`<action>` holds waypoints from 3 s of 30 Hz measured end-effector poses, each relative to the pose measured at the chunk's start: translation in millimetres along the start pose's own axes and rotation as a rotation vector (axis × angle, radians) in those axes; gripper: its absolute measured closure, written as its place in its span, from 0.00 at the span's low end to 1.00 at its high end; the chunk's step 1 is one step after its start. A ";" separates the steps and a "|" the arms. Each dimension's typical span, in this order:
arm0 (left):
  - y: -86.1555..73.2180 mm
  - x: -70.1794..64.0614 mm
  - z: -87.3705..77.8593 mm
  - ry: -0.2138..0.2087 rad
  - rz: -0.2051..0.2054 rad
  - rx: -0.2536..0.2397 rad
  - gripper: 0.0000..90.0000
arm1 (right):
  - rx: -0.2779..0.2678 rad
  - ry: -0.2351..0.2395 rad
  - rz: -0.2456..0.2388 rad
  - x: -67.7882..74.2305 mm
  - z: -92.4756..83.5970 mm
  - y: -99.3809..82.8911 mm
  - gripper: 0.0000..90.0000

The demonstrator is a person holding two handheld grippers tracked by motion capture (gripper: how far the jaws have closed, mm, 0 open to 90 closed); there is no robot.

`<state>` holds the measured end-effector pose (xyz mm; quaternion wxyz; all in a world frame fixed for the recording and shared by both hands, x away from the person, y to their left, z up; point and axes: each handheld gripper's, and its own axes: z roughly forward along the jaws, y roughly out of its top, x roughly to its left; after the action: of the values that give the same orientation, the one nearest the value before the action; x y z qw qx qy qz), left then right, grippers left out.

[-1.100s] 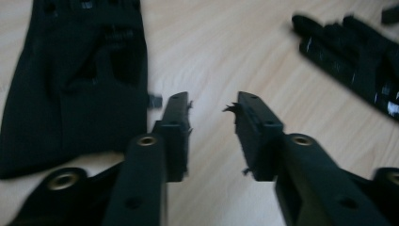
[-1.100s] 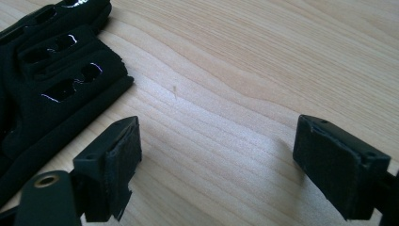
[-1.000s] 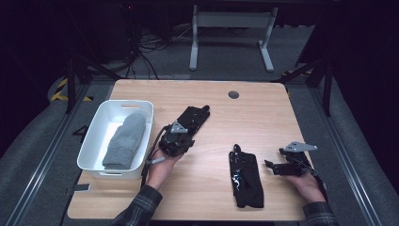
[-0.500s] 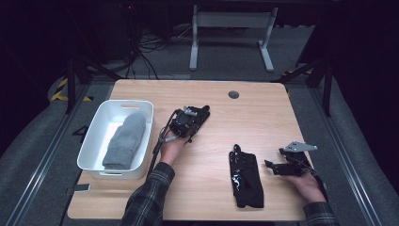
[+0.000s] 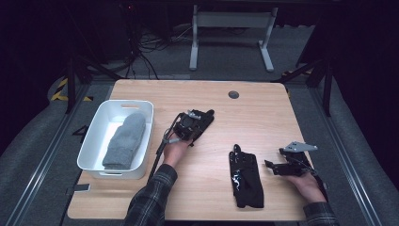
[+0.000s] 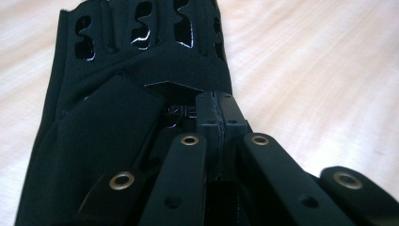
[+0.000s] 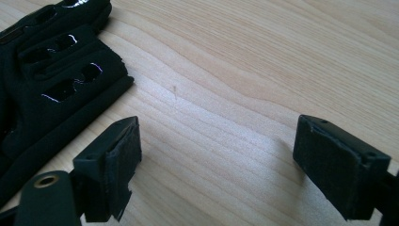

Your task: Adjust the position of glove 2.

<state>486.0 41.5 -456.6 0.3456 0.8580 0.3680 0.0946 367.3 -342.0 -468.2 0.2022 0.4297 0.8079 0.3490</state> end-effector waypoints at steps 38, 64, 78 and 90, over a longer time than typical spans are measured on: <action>-34.8 -73.1 -50.1 -0.108 0.084 -0.038 1.00 | 0.000 -0.003 0.002 0.4 -0.1 -0.1 0.18; -60.7 -54.7 -55.7 -0.160 0.127 0.139 1.00 | 0.000 -0.003 0.002 0.4 -0.1 -0.1 0.18; -80.0 -73.7 -66.7 -0.235 0.157 0.130 1.00 | 0.000 -0.004 0.003 0.5 -0.1 -0.1 0.18; -86.0 -60.4 -79.2 -0.192 0.102 0.086 0.69 | -0.003 0.061 0.017 12.7 -18.6 5.2 0.73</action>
<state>361.4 82.9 -449.2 0.3369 0.8948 0.2928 0.0137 351.6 -336.7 -452.2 0.1751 0.4252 0.8095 0.3649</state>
